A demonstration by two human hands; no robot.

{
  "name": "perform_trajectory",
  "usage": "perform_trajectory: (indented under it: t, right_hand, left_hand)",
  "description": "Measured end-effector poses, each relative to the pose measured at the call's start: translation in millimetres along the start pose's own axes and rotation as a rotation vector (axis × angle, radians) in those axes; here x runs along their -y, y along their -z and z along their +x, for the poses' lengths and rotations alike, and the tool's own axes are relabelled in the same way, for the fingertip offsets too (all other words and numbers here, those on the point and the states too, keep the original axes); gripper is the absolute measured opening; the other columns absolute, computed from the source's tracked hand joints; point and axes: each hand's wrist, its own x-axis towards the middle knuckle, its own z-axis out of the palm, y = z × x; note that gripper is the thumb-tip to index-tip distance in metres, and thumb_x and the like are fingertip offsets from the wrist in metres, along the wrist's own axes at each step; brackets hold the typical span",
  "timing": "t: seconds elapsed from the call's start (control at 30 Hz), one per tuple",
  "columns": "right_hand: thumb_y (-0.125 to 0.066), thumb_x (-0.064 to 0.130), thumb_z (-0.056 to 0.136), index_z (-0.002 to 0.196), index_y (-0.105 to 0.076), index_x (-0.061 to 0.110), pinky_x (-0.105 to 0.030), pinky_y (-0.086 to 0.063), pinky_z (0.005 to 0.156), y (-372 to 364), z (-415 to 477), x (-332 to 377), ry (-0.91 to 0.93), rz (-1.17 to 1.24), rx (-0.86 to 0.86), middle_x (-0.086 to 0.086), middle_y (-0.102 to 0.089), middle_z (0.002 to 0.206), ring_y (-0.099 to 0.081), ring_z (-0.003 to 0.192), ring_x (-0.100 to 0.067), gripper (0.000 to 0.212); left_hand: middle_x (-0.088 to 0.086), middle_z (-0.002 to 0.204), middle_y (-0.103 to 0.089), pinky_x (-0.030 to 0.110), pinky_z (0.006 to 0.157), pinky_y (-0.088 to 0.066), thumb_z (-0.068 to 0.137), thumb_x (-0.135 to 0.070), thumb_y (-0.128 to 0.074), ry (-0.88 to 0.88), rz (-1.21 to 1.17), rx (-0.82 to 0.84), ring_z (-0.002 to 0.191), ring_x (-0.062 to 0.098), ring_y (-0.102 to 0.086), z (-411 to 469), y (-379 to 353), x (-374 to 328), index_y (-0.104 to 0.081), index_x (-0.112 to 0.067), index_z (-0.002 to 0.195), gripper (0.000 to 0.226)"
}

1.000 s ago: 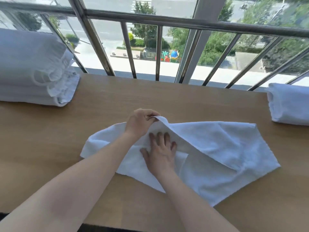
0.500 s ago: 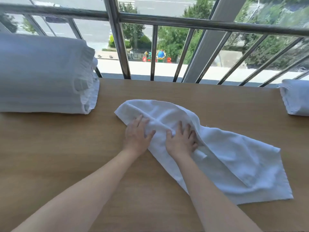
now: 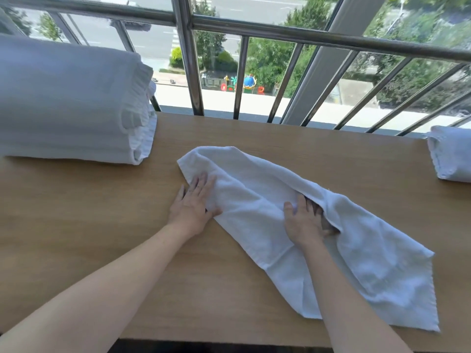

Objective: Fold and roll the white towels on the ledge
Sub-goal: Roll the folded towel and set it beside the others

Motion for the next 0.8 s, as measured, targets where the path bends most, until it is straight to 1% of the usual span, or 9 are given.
perform_trajectory:
  t: [0.1, 0.2, 0.33, 0.43, 0.5, 0.57, 0.63, 0.7, 0.8]
  right_hand:
    - [-0.030, 0.063, 0.096, 0.157, -0.002, 0.036, -0.066, -0.004, 0.116, 12, 16, -18, -0.015, -0.045, 0.024, 0.009, 0.000, 0.167, -0.001, 0.152, -0.027, 0.072]
    - [-0.035, 0.071, 0.091, 0.157, 0.005, 0.036, -0.057, -0.003, 0.119, 33, 37, -45, 0.005, -0.135, 0.074, 0.005, 0.004, 0.167, 0.003, 0.152, -0.032, 0.085]
    - [-0.036, 0.073, 0.090, 0.156, 0.003, 0.042, -0.061, -0.008, 0.117, 57, 60, -67, 0.033, -0.248, 0.065, 0.009, 0.002, 0.167, 0.002, 0.152, -0.026, 0.082]
    - [-0.039, 0.056, 0.095, 0.156, -0.004, 0.042, -0.067, -0.008, 0.115, 48, 50, -49, 0.106, -0.241, -0.049, 0.009, 0.000, 0.166, 0.001, 0.152, -0.026, 0.072]
    - [-0.038, 0.053, 0.097, 0.155, -0.004, 0.043, -0.070, -0.001, 0.114, 28, 30, -29, 0.196, -0.245, -0.109, 0.006, 0.007, 0.167, 0.007, 0.152, -0.027, 0.069]
    - [-0.029, 0.060, 0.098, 0.155, 0.003, 0.045, -0.068, 0.008, 0.113, 4, 6, -12, 0.284, -0.254, -0.068, 0.006, 0.014, 0.166, 0.014, 0.152, -0.027, 0.067]
    - [-0.019, 0.067, 0.097, 0.153, 0.012, 0.048, -0.067, 0.014, 0.113, -18, -15, -4, 0.290, -0.277, -0.009, 0.008, 0.021, 0.164, 0.020, 0.151, -0.027, 0.067]
    - [-0.016, 0.071, 0.094, 0.150, 0.016, 0.052, -0.068, 0.015, 0.111, -31, -26, -6, 0.240, -0.254, 0.018, 0.010, 0.026, 0.163, 0.024, 0.150, -0.027, 0.068]
    - [-0.015, 0.080, 0.088, 0.146, 0.022, 0.057, -0.069, 0.020, 0.108, -33, -31, -13, 0.232, -0.217, 0.028, 0.015, 0.035, 0.158, 0.030, 0.147, -0.023, 0.072]
  left_hand:
    - [-0.010, 0.165, 0.021, 0.042, 0.125, 0.005, 0.100, -0.055, -0.046, 0.023, 0.029, 0.045, 0.153, 0.011, 0.017, 4, 6, -3, 0.019, -0.031, 0.157, 0.090]
    - [-0.009, 0.167, 0.017, 0.044, 0.125, 0.003, 0.099, -0.052, -0.051, 0.019, 0.065, 0.067, 0.154, 0.014, 0.013, 7, 12, -9, 0.014, -0.030, 0.159, 0.090]
    - [-0.010, 0.168, 0.010, 0.047, 0.125, 0.006, 0.099, -0.042, -0.057, 0.003, 0.112, 0.100, 0.155, 0.019, 0.011, 10, 22, -22, 0.002, -0.035, 0.160, 0.085]
    - [-0.008, 0.169, 0.007, 0.045, 0.124, 0.009, 0.097, -0.012, -0.055, -0.032, 0.162, 0.060, 0.154, 0.025, 0.013, 8, 24, -36, -0.005, -0.030, 0.160, 0.082]
    - [-0.004, 0.169, 0.004, 0.040, 0.125, 0.004, 0.090, 0.002, -0.046, -0.108, 0.067, -0.021, 0.155, 0.026, 0.009, 0, 14, -51, -0.010, -0.023, 0.160, 0.082]
    - [0.000, 0.169, -0.001, 0.037, 0.125, -0.003, 0.098, -0.009, -0.045, -0.101, -0.195, -0.065, 0.155, 0.025, 0.002, -10, -1, -70, -0.011, -0.015, 0.160, 0.070]
    - [-0.003, 0.168, 0.011, 0.037, 0.125, 0.006, 0.105, -0.044, -0.040, -0.014, -0.340, -0.028, 0.154, 0.020, 0.014, -15, -17, -83, 0.002, -0.013, 0.160, 0.076]
    - [-0.006, 0.161, 0.031, 0.040, 0.122, 0.016, 0.094, -0.072, -0.032, -0.013, -0.163, 0.011, 0.149, 0.017, 0.030, -17, -34, -84, 0.022, -0.015, 0.156, 0.101]
    - [-0.009, 0.157, 0.040, 0.041, 0.121, 0.020, 0.080, -0.087, -0.026, -0.079, -0.008, 0.014, 0.143, 0.013, 0.040, -16, -42, -65, 0.031, -0.019, 0.152, 0.114]
